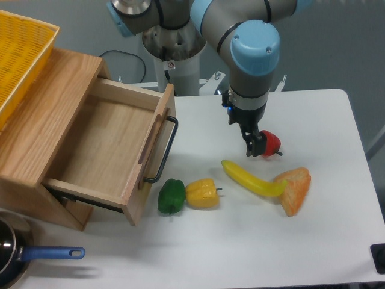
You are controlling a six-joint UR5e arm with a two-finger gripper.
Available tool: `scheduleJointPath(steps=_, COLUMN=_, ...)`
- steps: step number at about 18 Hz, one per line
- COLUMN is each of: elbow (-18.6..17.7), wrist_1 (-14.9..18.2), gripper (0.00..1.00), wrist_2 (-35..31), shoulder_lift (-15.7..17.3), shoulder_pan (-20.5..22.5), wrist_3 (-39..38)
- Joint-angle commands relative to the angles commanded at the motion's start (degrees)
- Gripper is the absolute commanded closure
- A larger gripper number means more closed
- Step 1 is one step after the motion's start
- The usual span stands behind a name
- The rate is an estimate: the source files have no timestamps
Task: Pick up the banana
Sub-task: 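Move the gripper from the red pepper down toward the yellow banana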
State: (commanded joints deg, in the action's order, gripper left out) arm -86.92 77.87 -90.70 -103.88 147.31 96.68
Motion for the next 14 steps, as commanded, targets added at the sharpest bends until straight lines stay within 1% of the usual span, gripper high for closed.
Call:
scheduleJointPath(steps=3, elbow=-0.1, wrist_1=-0.3, gripper=0.0, wrist_2=0.3, shoulder_lift=-0.9, shoulder_pan=-0.2, wrist_3=-0.3)
scheduleJointPath(steps=7, elbow=-0.4, wrist_1=-0.3, gripper=0.0, wrist_2=0.5, shoulder_lift=-1.1, shoulder_pan=-0.3, wrist_3=-0.4)
scheduleJointPath(steps=11, elbow=-2.5, wrist_1=-0.4, gripper=0.0, wrist_2=1.5, shoulder_lift=-0.7, shoulder_pan=0.2, wrist_3=0.1)
scheduleJointPath(steps=14, elbow=-3.2, wrist_1=-0.5, gripper=0.0, wrist_2=2.1, shoulder_lift=-0.7, shoulder_pan=0.2, wrist_3=-0.4)
